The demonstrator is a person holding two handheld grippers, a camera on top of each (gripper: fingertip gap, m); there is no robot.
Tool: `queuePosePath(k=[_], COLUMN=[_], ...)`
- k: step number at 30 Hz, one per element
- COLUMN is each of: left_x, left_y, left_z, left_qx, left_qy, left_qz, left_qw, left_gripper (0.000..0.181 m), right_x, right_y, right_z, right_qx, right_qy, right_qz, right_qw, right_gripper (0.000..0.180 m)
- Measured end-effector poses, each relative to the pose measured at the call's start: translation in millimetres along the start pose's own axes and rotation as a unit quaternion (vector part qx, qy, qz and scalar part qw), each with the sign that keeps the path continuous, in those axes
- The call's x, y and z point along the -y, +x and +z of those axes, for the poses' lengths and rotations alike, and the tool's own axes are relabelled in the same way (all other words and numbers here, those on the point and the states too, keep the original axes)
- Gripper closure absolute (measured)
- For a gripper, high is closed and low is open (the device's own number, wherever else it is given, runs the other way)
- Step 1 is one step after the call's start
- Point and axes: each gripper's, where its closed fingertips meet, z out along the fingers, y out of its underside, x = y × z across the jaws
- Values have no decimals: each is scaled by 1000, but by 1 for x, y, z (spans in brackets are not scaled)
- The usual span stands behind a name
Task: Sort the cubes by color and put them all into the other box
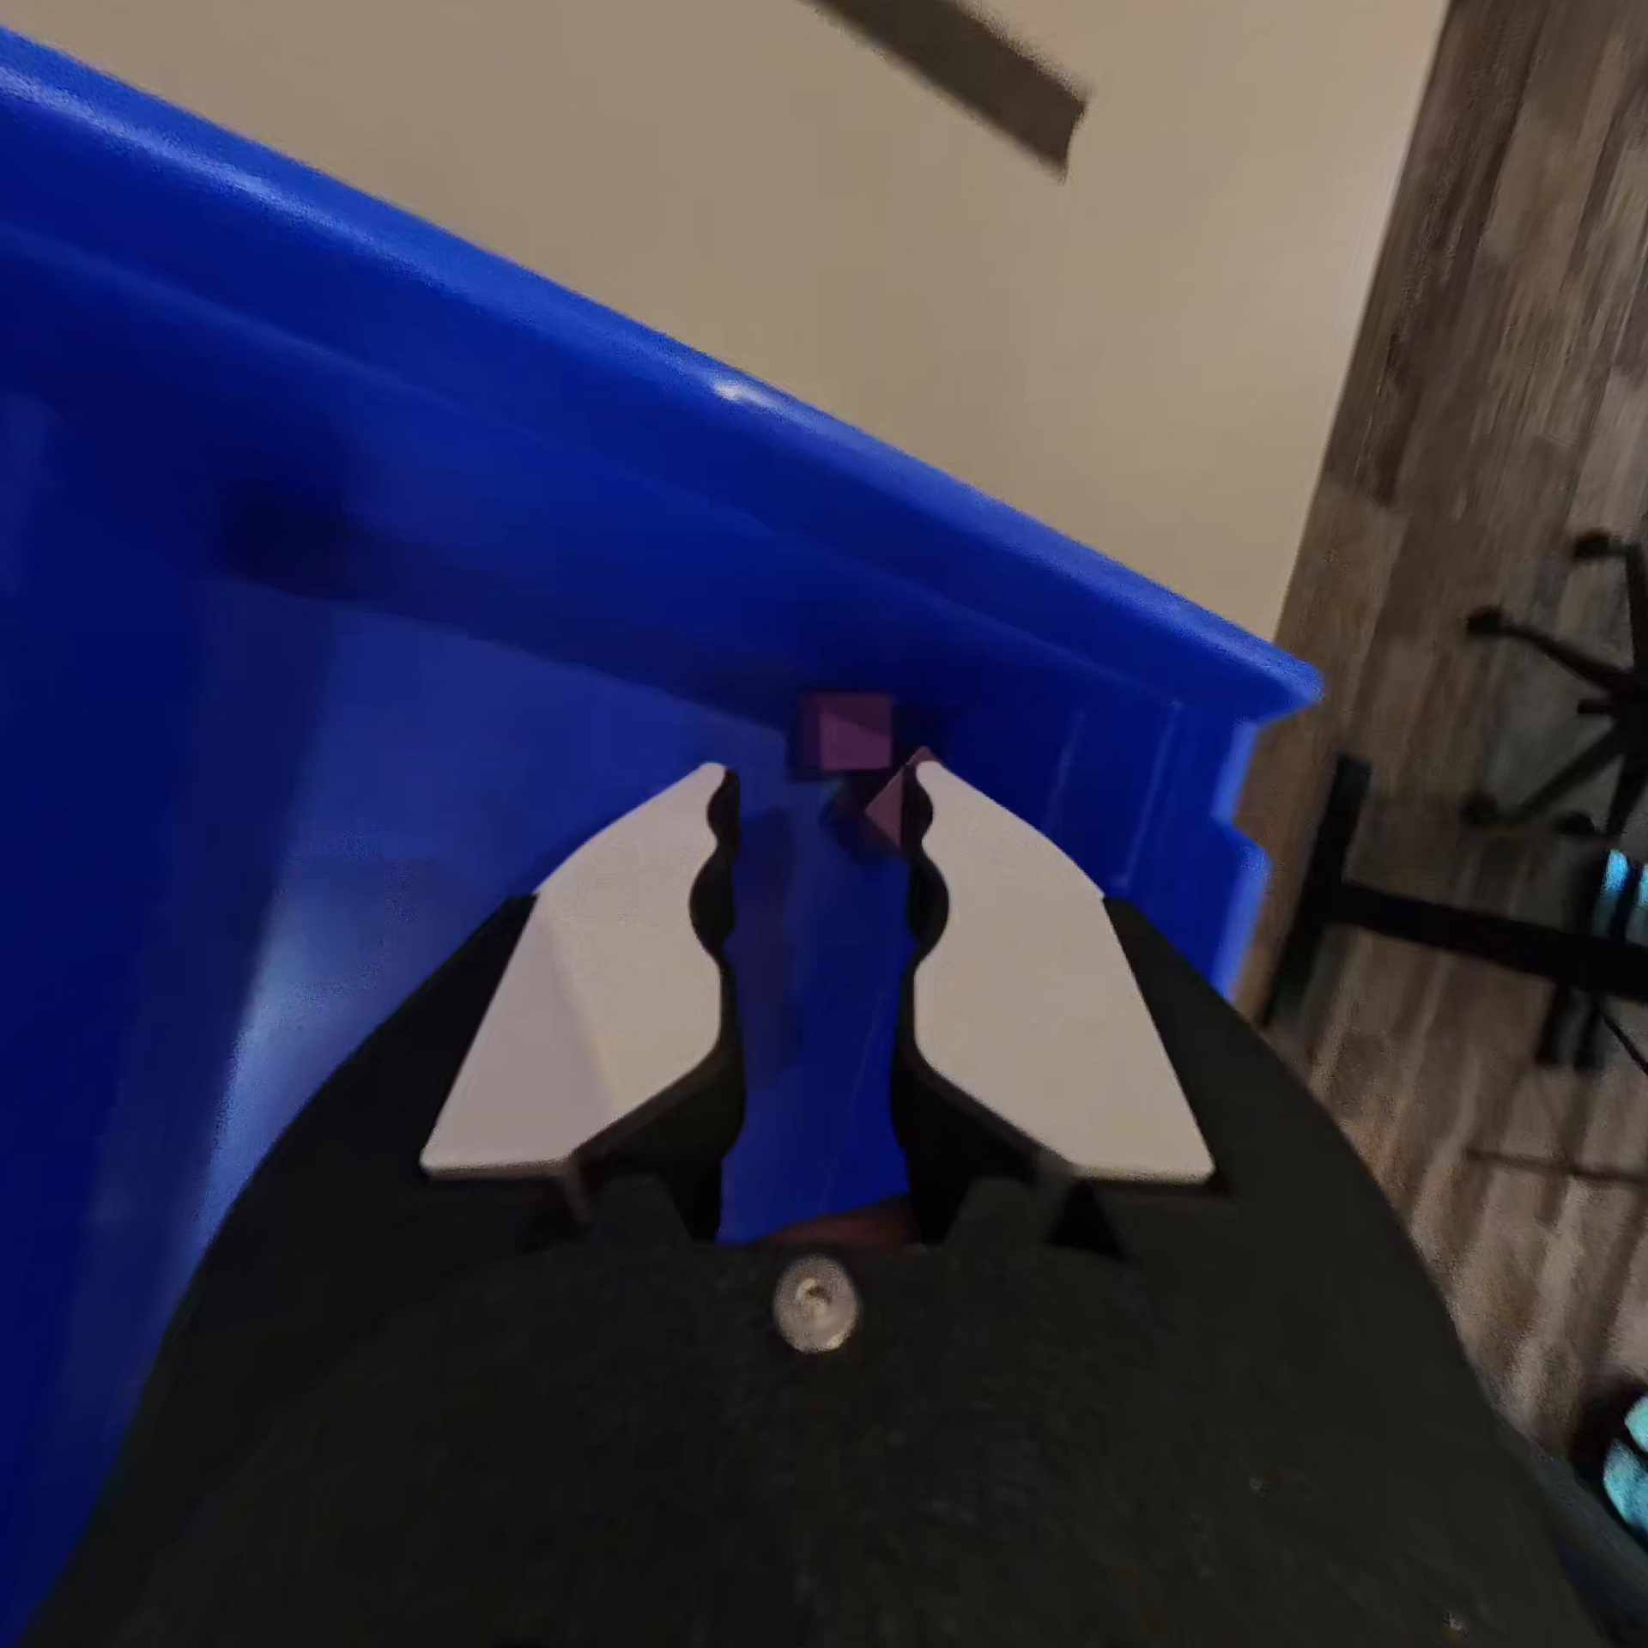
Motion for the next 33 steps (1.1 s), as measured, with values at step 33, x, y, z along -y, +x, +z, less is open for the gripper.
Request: queuePosePath(k=[33], left_x=[-1], left_y=[-148], left_z=[-64], left_qx=[34], left_qy=[-139], left_qz=[-18], left_qw=[990], left_gripper=[141], right_x=[-132], right_y=[-344], right_z=[-231], right_qx=[453], right_qy=[379], right_qz=[34], right_qw=[806], right_gripper=[144])
